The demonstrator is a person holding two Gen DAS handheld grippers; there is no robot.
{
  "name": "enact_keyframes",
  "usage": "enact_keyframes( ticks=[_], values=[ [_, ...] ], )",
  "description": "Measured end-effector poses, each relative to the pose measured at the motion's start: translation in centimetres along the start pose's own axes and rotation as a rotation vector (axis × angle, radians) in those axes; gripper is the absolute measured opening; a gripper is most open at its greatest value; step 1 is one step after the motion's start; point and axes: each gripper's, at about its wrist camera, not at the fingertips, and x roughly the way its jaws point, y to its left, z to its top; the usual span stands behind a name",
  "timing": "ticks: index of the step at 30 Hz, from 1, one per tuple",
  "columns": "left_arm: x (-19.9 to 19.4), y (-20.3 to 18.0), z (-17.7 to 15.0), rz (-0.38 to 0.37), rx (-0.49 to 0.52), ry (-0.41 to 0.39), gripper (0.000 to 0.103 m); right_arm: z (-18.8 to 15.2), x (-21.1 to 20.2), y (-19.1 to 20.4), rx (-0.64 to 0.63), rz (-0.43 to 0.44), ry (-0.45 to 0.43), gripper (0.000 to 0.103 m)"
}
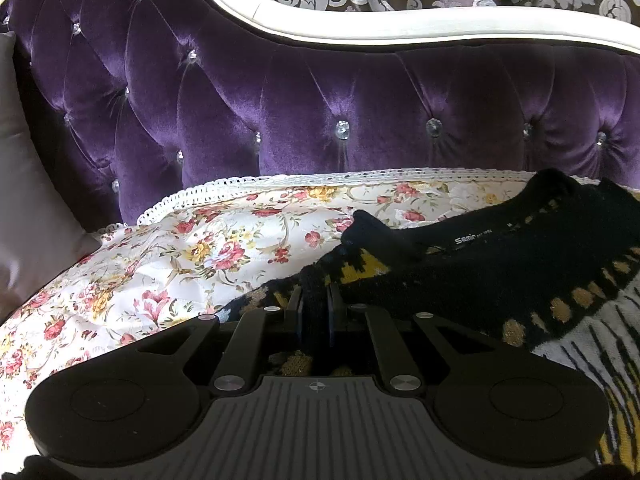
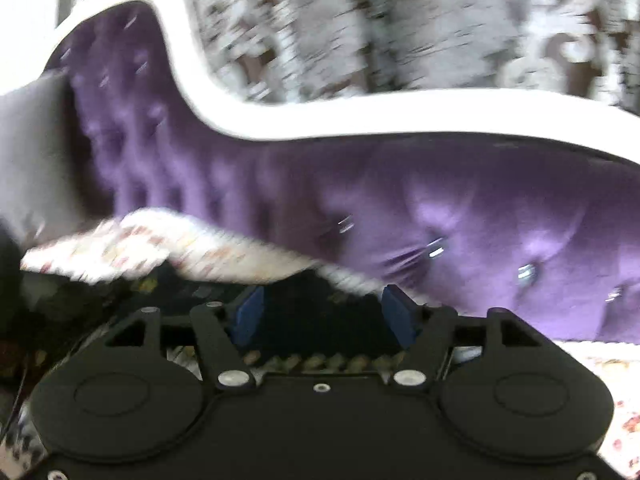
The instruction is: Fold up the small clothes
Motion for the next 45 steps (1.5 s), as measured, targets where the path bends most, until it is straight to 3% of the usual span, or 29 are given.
enact_keyframes(
  ticks=[2,6,9,13,21,31,36,40,42,45],
  values=[
    [0.0,0.0,0.0,0.000,-0.001,0.000,0.011,-0.9,0.9,0.5,-0.019,0.013,0.044,0.069],
    [0.0,0.0,0.0,0.001,0.001,-0.001,0.011,-3.4,3.3,-1.4,-0.020,-0.114,0.145,0.070],
    [0.0,-0.1,0.0,0.003,0.005,0.001,0.011,-3.8,3.5,-2.7,0.031,-0.088,0.120,0.073],
    [0.1,-0.6,0.1,0.023,0.035,0.003,0.011,-4.3,3.3,-1.2,-0.041,-0.147,0.101,0.083],
    [0.2,-1.4,0.0,0.063,0.085,0.001,0.011,-4.5,3.3,-2.3,0.033,-0.107,0.094,0.084],
    [0.2,-1.0,0.6,0.039,0.070,0.035,0.011,-4.9,3.3,-2.7,0.067,-0.090,0.078,0.084],
    [-0.8,0.9,2.5,-0.026,-0.022,0.098,0.011,-5.1,3.3,-2.7,0.073,-0.089,0.068,0.084],
    [-5.2,2.5,4.2,-0.019,-0.044,-0.034,0.011,-5.1,3.2,-2.8,0.079,-0.086,0.065,0.084],
    [-7.9,4.3,4.6,-0.020,-0.120,-0.080,0.011,-5.1,3.2,-2.8,0.082,-0.085,0.064,0.084],
    [-11.3,7.6,3.9,-0.019,-0.263,-0.075,0.011,-5.1,3.2,-2.8,0.084,-0.084,0.062,0.084]
  ],
)
